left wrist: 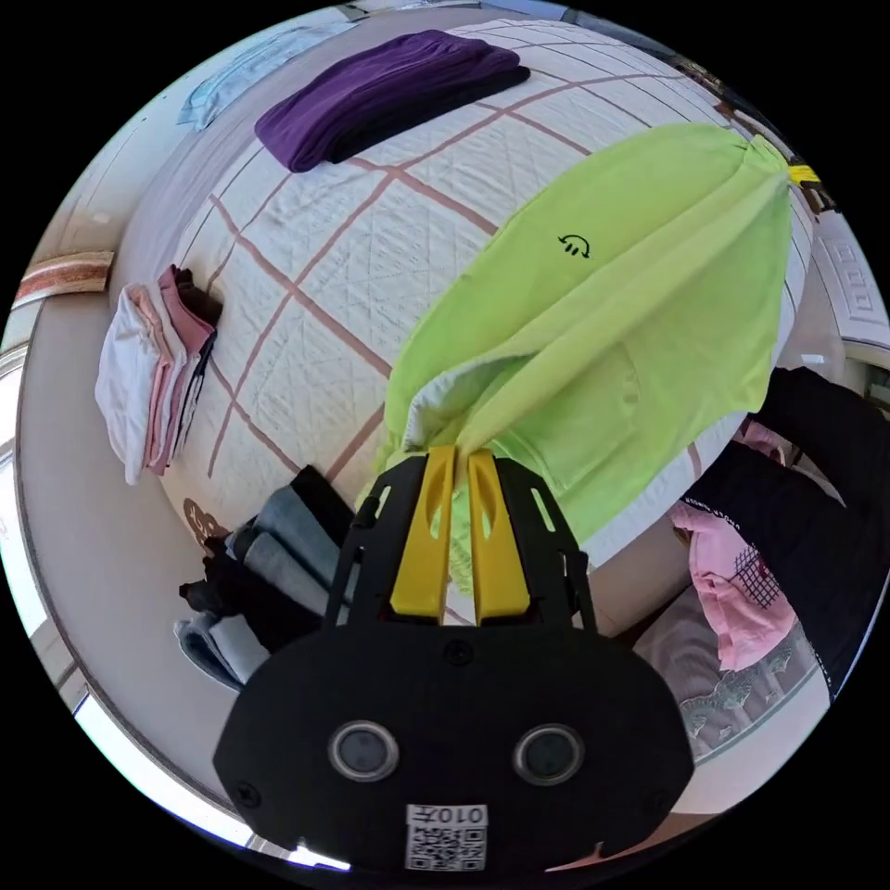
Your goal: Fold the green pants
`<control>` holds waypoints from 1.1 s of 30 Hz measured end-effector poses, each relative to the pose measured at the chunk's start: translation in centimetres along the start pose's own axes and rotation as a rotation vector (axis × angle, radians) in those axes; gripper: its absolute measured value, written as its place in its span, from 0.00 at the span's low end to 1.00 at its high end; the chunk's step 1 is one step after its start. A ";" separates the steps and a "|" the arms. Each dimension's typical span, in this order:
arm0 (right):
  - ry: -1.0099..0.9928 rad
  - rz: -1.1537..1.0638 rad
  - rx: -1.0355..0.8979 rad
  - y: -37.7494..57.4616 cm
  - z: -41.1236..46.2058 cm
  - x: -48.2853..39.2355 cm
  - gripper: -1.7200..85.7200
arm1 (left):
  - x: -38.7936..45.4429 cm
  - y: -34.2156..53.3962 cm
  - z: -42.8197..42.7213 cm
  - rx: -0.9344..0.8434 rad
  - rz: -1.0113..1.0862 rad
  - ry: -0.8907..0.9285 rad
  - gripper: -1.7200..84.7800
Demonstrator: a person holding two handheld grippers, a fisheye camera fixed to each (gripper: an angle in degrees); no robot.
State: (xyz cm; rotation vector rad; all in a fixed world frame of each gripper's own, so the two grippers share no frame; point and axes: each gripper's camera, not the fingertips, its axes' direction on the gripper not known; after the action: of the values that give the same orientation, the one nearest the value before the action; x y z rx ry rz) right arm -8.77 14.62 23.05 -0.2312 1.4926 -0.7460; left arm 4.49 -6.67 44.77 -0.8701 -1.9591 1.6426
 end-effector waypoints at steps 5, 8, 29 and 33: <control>0.102 0.070 0.050 -1.8 -3.0 2.5 0.05 | -1.0 1.9 -4.3 0.094 -0.192 0.053 0.02; 0.229 0.074 0.061 -5.5 -6.8 6.5 0.05 | -6.1 -0.6 -9.2 0.187 -0.291 0.091 0.02; 0.230 0.393 0.223 -4.0 -4.7 13.8 0.05 | -2.8 2.2 -16.8 0.225 -0.354 -0.032 0.02; -0.076 0.384 -0.138 -4.9 10.3 14.5 0.05 | 1.5 3.1 -6.5 -0.040 -0.290 0.085 0.02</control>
State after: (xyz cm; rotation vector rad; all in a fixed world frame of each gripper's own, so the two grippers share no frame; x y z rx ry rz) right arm -1.87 -0.53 15.09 -0.0714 1.4608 -0.3239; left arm 8.51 -0.74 42.96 -0.6237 -1.9594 1.3834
